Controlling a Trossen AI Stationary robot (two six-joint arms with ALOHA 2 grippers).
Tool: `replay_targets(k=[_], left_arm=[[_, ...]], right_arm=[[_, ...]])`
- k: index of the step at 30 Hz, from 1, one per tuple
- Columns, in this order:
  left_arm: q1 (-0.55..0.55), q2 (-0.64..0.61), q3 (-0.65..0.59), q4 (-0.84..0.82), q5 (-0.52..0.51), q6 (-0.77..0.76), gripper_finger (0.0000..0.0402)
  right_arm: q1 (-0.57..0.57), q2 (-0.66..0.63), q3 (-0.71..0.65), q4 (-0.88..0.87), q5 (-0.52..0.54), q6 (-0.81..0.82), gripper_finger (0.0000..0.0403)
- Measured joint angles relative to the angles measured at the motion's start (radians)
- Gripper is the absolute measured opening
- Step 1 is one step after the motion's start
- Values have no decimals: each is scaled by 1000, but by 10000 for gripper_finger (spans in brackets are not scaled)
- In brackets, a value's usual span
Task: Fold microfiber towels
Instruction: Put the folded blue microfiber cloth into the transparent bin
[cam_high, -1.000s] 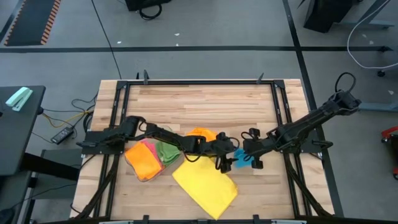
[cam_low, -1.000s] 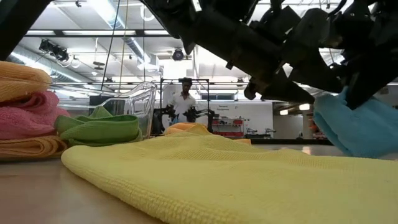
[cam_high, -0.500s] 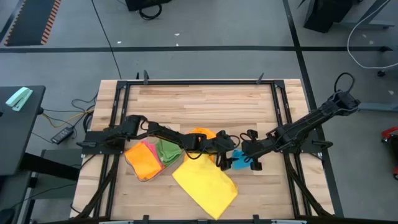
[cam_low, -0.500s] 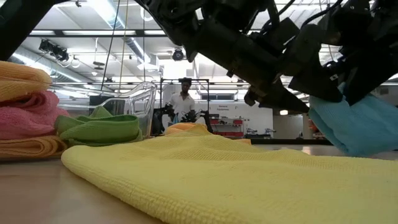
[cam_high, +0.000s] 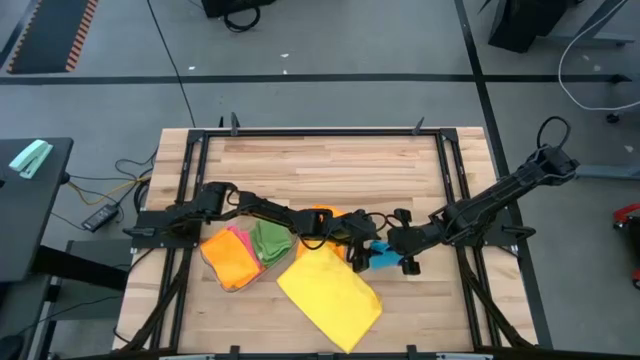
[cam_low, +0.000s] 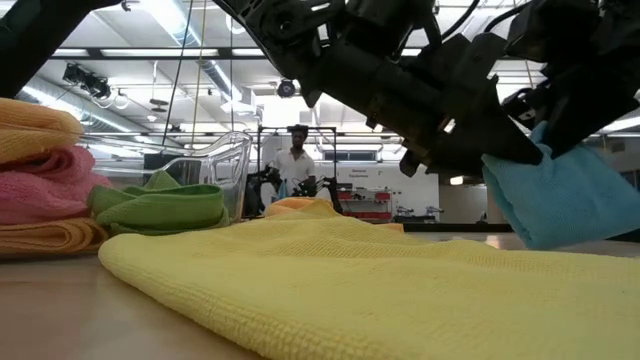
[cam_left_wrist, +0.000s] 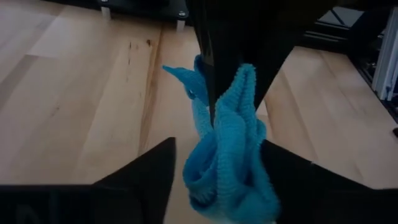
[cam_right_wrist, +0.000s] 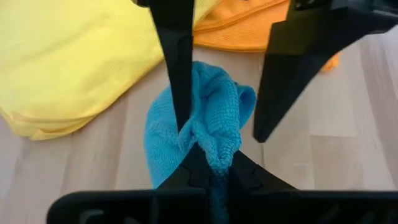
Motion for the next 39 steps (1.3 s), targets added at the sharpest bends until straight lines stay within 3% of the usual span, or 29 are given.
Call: replay_targets(k=[6, 11, 17, 23, 31, 39], left_arm=[[0, 0, 0, 0, 6, 40, 119], [-1, -2, 0, -2, 6, 42, 28], [-1, -45, 0, -56, -6, 42, 25], [3, -118, 1, -216, -5, 67, 25], [-13, -220, -7, -463, 3, 80, 25], [-17, -410, -6, -788, 9, 65, 25]], right_arm=[[0, 0, 0, 0, 1, 1, 23], [0, 0, 0, -1, 0, 16, 65], [-14, -36, 59, -140, 11, 43, 156], [14, -135, 130, -263, 129, 95, 223], [74, -191, 81, -268, 285, 194, 236], [115, -174, 31, -237, 401, 304, 234]])
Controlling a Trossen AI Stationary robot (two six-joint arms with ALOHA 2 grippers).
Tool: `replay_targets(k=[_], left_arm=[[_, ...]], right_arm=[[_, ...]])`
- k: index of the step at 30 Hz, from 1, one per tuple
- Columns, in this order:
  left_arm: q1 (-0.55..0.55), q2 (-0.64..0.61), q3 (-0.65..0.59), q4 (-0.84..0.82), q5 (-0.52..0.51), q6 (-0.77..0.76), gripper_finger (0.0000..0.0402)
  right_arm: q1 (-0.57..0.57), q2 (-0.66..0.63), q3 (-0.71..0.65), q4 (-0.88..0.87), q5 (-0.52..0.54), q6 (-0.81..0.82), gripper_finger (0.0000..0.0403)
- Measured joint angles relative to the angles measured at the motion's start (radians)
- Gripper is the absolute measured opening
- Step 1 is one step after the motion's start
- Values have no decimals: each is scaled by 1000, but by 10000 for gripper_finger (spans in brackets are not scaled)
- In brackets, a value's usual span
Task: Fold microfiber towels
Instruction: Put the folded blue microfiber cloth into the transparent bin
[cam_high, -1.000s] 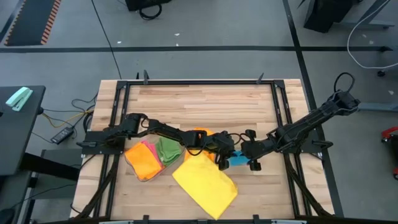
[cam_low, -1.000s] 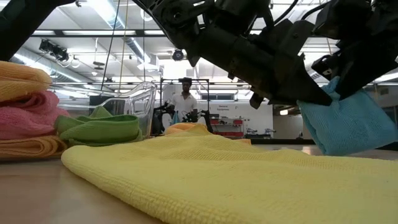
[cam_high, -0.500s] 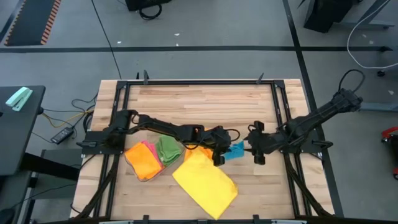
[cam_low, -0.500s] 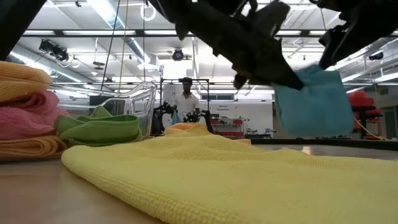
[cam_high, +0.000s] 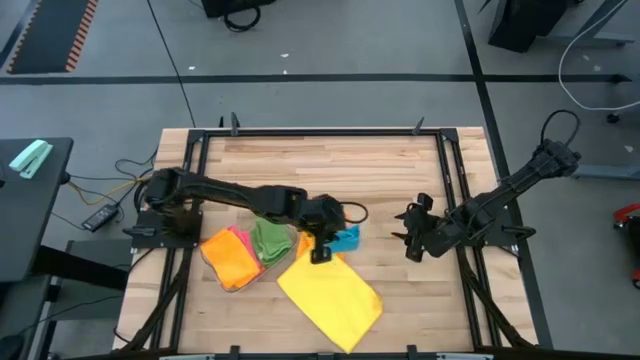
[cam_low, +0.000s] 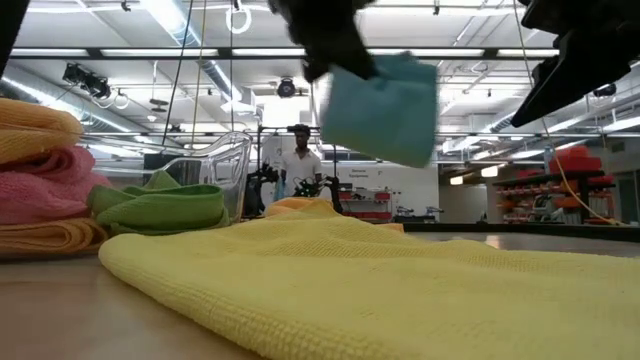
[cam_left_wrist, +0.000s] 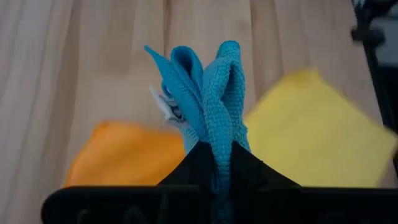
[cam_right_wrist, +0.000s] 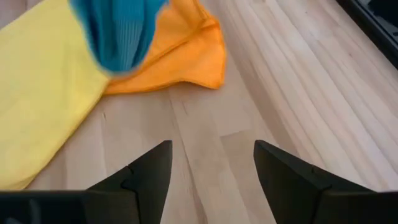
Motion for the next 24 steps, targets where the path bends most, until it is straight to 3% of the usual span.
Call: replay_targets(k=[9, 16, 24], left_arm=[[-7, -149, 0, -241, -141, -16, 25], [-36, -201, -1, -435, -230, -110, 25], [-137, -206, -43, -494, -433, -243, 25]], right_arm=[[12, 15, -1, 12, 25, -7, 232], [14, 20, -1, 8, 23, 17, 232], [59, 21, -1, 7, 23, 44, 232]])
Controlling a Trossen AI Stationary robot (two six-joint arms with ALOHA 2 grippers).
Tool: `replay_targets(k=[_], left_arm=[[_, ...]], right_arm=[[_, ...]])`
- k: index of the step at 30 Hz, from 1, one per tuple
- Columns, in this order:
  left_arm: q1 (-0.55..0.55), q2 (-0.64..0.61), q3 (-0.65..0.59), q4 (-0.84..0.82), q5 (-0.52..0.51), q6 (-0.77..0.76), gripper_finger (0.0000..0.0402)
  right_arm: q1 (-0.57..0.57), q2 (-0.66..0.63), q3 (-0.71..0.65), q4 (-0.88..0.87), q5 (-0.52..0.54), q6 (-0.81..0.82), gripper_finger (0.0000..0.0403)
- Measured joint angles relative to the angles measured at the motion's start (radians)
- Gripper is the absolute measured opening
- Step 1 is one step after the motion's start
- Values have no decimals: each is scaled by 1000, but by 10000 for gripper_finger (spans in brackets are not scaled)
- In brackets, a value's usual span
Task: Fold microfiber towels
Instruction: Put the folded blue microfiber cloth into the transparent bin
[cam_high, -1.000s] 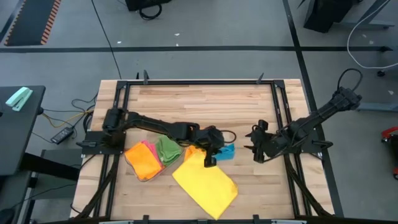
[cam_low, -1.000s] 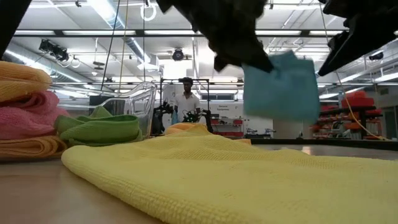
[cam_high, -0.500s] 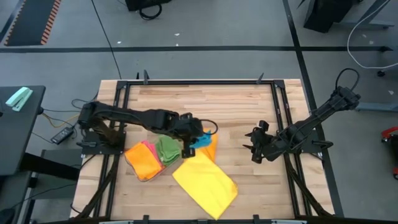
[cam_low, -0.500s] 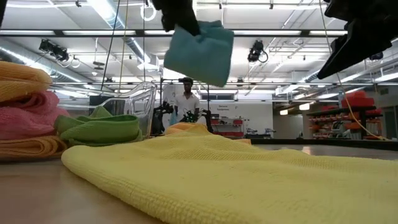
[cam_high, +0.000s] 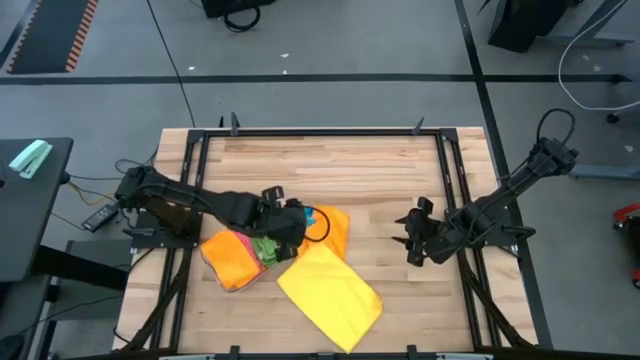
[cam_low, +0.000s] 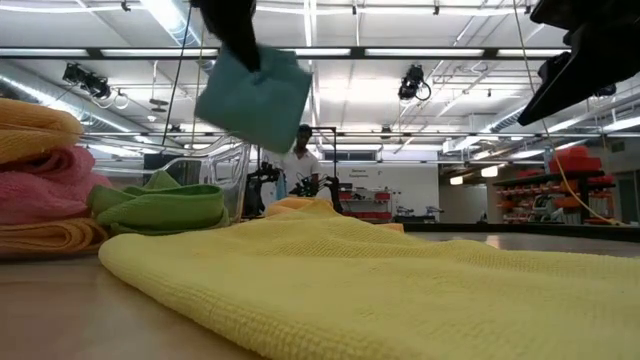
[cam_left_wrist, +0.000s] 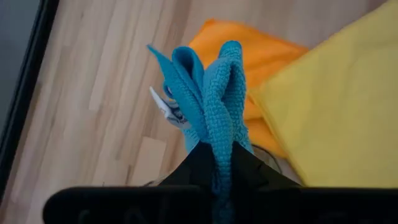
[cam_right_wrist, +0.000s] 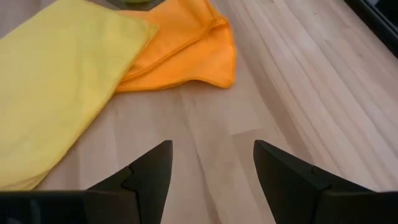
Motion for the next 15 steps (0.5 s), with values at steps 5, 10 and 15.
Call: replay_targets(k=[5, 10, 15], left_arm=[[-37, -93, -203, 148, -26, -105, 25], [-70, -238, -354, 198, -30, -239, 25], [-116, -387, -460, 202, -30, -369, 25]], right_arm=[[16, 0, 0, 3, 16, 2, 232], [16, 2, 0, 14, 19, 0, 232], [13, 2, 0, 15, 26, -16, 232]])
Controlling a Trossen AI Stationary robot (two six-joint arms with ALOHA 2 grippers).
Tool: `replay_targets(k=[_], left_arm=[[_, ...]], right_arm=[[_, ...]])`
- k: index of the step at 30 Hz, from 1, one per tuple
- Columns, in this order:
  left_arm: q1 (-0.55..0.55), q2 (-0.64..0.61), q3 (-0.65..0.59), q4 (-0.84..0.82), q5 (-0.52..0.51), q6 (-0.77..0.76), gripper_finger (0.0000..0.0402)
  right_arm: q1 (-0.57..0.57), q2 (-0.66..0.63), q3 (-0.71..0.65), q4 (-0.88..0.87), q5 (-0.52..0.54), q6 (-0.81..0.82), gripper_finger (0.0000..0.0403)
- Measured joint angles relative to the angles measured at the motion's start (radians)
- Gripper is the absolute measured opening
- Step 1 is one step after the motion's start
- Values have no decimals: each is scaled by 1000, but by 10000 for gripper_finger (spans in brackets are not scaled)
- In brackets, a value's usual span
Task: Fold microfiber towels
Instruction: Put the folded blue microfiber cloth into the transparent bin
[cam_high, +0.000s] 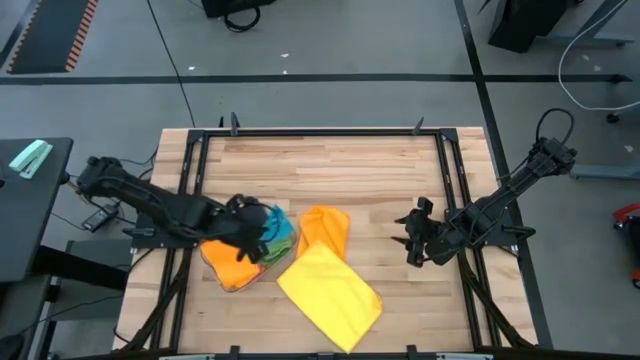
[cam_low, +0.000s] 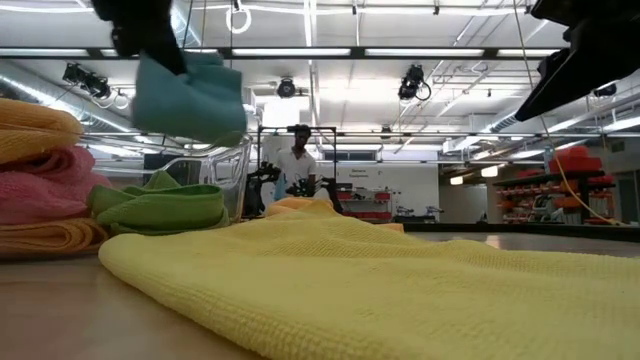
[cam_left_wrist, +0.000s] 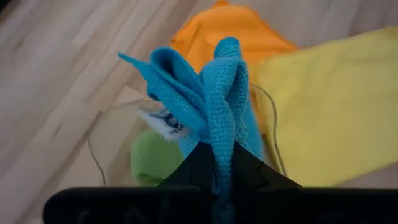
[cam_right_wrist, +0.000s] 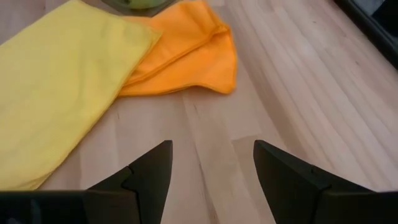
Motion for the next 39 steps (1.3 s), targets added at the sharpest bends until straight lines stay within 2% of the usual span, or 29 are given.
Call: replay_targets(k=[4, 8, 15, 19, 25, 32, 39], left_arm=[[-34, -105, -97, 60, -12, -105, 25], [-51, -163, -218, 224, -11, -177, 25], [-56, -168, -385, 374, 30, -306, 25], [-56, -169, -467, 557, 33, -310, 25], [-54, -138, -547, 547, 23, -390, 27], [-54, -127, -560, 555, 8, -331, 85], [-54, -127, -532, 531, 5, -272, 188]], right_arm=[[0, 0, 0, 0, 29, -10, 232], [0, 0, 0, 0, 45, -17, 232], [0, 0, 0, -3, 56, -29, 232], [0, 0, 0, -3, 63, -31, 232], [0, 0, 0, -3, 64, -30, 232], [0, 0, 0, -2, 69, -29, 232], [0, 0, 0, -1, 72, -29, 232]])
